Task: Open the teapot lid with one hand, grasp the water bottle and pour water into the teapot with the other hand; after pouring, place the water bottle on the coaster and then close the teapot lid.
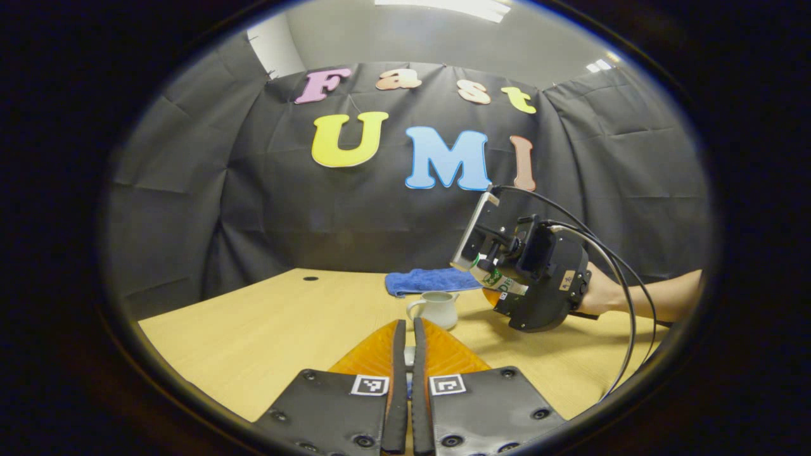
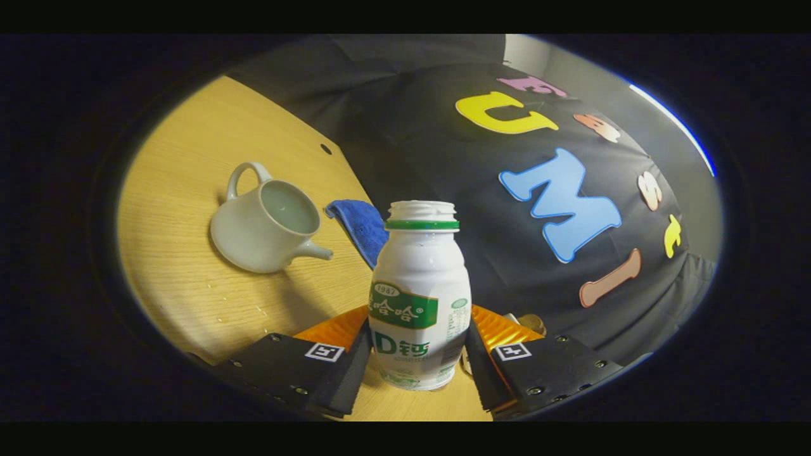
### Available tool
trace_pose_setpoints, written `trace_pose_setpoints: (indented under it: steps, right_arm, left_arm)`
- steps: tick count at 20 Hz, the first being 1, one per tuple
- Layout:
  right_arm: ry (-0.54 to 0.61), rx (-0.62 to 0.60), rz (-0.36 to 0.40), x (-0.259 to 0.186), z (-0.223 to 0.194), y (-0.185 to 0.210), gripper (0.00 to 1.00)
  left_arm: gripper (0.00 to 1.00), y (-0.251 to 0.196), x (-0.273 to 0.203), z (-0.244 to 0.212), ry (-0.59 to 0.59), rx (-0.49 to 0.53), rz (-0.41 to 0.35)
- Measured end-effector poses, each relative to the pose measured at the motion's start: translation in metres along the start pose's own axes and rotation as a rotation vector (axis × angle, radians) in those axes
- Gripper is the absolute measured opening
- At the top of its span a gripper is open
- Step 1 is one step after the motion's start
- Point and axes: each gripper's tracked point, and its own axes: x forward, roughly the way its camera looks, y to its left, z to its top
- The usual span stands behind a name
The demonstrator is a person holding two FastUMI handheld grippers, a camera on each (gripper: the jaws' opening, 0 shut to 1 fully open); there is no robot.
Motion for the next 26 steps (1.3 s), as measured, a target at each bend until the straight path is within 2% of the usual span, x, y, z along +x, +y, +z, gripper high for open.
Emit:
trace_pose_setpoints:
  steps: [2,3,4,7,8,10,26]
  right_arm:
    - [0.001,-0.045,0.0,0.0,0.001,0.001,0.71]
    - [0.0,-0.066,-0.001,0.0,0.002,0.0,0.71]
    - [0.0,-0.091,-0.003,0.002,0.002,0.001,0.71]
    - [-0.006,-0.169,-0.018,0.001,0.004,-0.002,0.71]
    - [-0.006,-0.192,-0.022,0.001,0.005,-0.001,0.71]
    - [-0.005,-0.218,-0.017,0.001,0.006,0.0,0.72]
    - [-0.038,-0.489,-0.064,0.009,0.023,-0.001,0.71]
  left_arm:
    - [0.09,0.0,0.001,-0.002,0.003,0.004,0.001]
    - [0.13,-0.002,0.0,-0.002,0.004,0.007,-0.002]
    - [0.09,-0.003,0.001,-0.001,0.003,0.009,-0.003]
    - [0.09,-0.002,-0.001,0.0,-0.006,0.021,0.0]
    - [0.13,-0.002,-0.001,0.001,-0.008,0.019,-0.001]
    - [0.09,-0.005,0.0,-0.001,-0.006,0.021,-0.004]
    - [0.09,0.002,0.0,-0.001,-0.016,0.056,0.012]
